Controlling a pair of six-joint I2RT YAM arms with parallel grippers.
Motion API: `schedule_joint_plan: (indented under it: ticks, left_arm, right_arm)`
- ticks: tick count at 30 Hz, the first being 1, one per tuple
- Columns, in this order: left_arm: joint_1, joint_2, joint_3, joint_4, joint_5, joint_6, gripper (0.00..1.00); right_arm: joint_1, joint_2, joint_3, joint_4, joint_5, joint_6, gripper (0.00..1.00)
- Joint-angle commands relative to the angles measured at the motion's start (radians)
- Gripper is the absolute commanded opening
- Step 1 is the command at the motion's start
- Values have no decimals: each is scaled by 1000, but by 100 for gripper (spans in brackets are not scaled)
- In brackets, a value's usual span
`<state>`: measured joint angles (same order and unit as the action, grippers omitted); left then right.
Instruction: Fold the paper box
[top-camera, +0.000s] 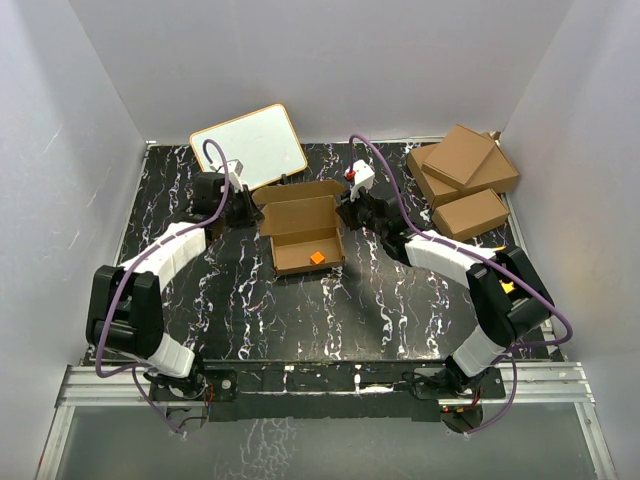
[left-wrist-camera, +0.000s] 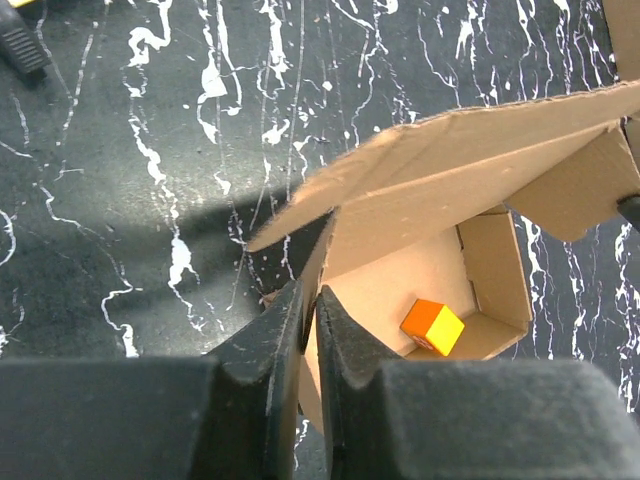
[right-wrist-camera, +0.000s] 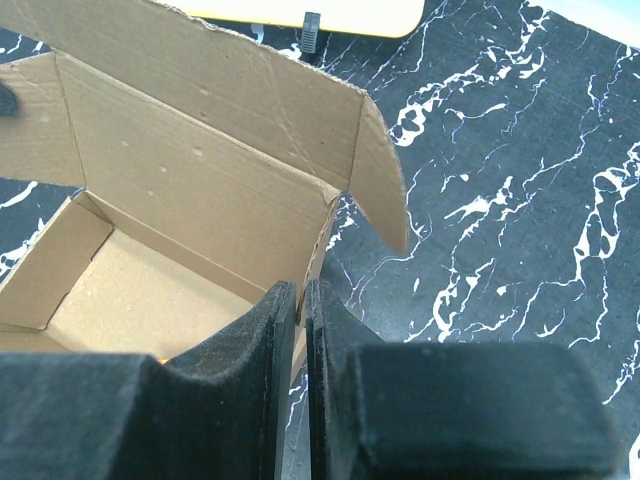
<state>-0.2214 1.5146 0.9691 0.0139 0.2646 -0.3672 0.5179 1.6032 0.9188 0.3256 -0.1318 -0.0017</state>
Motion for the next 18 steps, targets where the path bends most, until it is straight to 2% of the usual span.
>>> schedule_joint_plan:
  ticks: [1,4,13,18]
  left_arm:
    - [-53,-36,30,3,-25,-42,6]
    - [-99,-42,34,5,-101,-70,0]
    - [-180,-11,98,72,-363,-78,0]
    - [-205,20,107,180,-462,-53,0]
  right_arm:
    - [4,-43,12,81,-16,-6,15]
    - [3,-40,27,82,-13,-3,15]
    - [4,-11,88,132,34,0,14]
    - [4,3,65,232,52,-10,15]
